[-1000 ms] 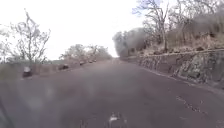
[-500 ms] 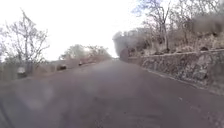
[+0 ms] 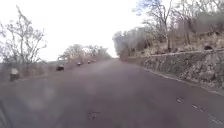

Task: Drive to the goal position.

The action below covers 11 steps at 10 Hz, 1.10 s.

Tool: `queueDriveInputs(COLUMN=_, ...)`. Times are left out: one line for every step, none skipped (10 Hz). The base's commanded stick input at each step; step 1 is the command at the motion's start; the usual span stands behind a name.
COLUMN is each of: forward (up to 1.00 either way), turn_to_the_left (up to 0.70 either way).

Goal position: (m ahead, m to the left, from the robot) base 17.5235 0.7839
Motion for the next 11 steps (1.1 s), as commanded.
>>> queueDriveInputs(forward=0.7, turn_to_the_left=0.0)
queueDriveInputs(forward=0.7, turn_to_the_left=0.0)
queueDriveInputs(forward=0.7, turn_to_the_left=0.0)
queueDriveInputs(forward=0.7, turn_to_the_left=0.0)
queueDriveInputs(forward=0.7, turn_to_the_left=0.0)
queueDriveInputs(forward=0.7, turn_to_the_left=0.0)
queueDriveInputs(forward=0.7, turn_to_the_left=0.0)
queueDriveInputs(forward=0.7, turn_to_the_left=0.0)
queueDriveInputs(forward=0.7, turn_to_the_left=0.0)
queueDriveInputs(forward=0.7, turn_to_the_left=0.0)
queueDriveInputs(forward=0.7, turn_to_the_left=0.0)
